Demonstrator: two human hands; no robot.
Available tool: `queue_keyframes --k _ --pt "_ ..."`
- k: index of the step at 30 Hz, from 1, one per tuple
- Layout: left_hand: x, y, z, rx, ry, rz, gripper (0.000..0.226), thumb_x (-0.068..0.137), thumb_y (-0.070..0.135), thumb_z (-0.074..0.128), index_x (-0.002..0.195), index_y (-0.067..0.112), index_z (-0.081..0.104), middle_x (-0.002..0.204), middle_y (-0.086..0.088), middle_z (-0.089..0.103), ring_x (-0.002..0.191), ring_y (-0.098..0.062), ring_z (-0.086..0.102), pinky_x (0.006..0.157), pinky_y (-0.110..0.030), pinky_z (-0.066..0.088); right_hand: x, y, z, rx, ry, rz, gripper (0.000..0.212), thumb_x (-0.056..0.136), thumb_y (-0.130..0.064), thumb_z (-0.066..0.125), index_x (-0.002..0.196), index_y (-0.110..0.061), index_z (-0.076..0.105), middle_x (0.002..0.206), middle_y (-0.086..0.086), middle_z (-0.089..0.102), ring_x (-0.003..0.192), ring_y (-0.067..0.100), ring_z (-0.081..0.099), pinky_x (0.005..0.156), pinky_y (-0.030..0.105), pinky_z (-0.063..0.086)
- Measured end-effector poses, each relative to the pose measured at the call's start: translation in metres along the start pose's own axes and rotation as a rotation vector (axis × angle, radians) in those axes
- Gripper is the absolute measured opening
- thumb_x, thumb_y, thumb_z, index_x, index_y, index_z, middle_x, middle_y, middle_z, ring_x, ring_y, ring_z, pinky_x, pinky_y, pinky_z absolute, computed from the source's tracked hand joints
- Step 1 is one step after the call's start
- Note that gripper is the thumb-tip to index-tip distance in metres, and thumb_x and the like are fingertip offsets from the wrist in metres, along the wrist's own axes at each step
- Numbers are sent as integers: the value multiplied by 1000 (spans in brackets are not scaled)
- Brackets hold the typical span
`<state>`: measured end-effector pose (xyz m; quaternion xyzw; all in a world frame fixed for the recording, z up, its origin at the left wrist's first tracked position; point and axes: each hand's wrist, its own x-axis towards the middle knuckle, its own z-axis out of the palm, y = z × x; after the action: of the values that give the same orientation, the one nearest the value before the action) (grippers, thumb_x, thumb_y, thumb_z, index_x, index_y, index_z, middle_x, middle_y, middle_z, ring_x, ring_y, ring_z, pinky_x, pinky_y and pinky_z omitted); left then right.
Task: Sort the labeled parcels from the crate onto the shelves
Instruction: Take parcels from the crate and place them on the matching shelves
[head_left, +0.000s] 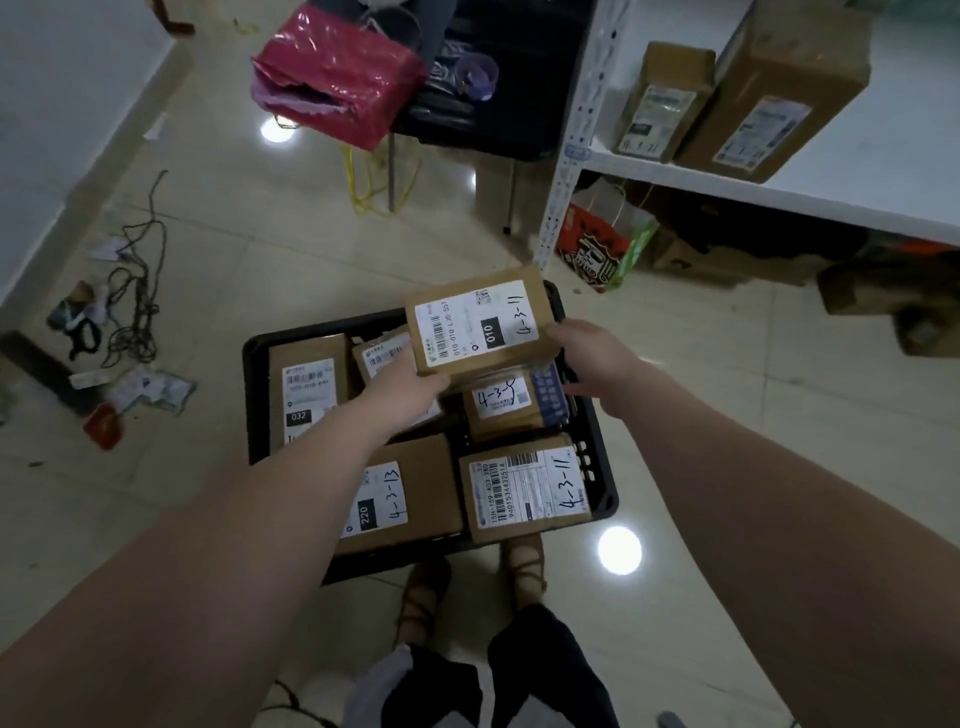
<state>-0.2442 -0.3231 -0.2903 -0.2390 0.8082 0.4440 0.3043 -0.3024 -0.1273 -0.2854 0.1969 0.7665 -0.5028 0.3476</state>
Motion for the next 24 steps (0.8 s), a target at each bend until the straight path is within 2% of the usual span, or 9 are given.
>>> queue_keyframes --k 3,7,9,12,15,17,19,21,24 --pt "5 -7 0 -141 -33 -61 49 98 28 50 143 34 33 120 9 45 109 -15 44 97 -42 47 0 5 10 69 -21 11 49 99 -36 47 143 -15 42 135 7 49 117 26 50 102 47 45" --pt "3 -7 -6 -246 -36 -45 51 97 38 51 144 38 31 120 10 44 110 -14 46 98 -43 47 -15 8 9 179 35 25 44 98 -35 50 138 -18 45 127 7 54 109 23 52 95 44 48" --pt "-1 -1 -9 -290 -45 -27 53 96 43 50 144 40 28 123 10 47 111 -15 47 96 -42 48 -29 4 5 271 64 22 40 99 -33 51 134 -16 44 116 5 58 96 18 55 82 37 50" --pt "-13 16 -19 -379 -35 12 60 94 50 49 147 43 21 125 9 47 109 -16 44 98 -43 44 -53 -7 0 407 106 -4 34 100 -36 49 127 -17 44 96 -4 53 80 9 49 59 28 40" --pt "-26 37 -35 -462 -55 69 60 93 53 51 143 48 20 134 8 46 122 -21 40 107 -55 29 -72 -25 -4 563 140 -5 22 101 -36 44 101 -16 56 90 -2 57 82 12 52 69 31 42" --pt "-38 53 -49 -509 -77 110 54 91 53 53 137 49 25 133 9 49 126 -23 40 111 -59 23 -83 -37 -6 661 177 -26 26 101 -34 43 84 -18 54 81 0 58 79 14 56 75 30 45" --pt "-50 70 -62 -560 -98 169 52 89 55 54 135 46 30 125 9 55 119 -21 47 109 -56 29 -96 -49 -9 675 223 -67 26 101 -35 45 98 -16 62 82 1 62 77 14 59 75 29 50" --pt "-64 90 -74 -564 -87 269 52 91 54 53 138 44 33 114 13 56 107 -13 50 104 -43 32 -111 -63 -13 664 285 -107 30 100 -36 47 113 -16 65 91 3 70 86 19 66 89 35 55" --pt "-92 122 -93 -545 -49 424 46 95 46 51 137 41 33 99 19 51 84 2 45 81 -31 30 -138 -84 -22 625 315 -187 29 100 -38 47 106 -18 67 95 4 74 97 24 69 94 42 54"
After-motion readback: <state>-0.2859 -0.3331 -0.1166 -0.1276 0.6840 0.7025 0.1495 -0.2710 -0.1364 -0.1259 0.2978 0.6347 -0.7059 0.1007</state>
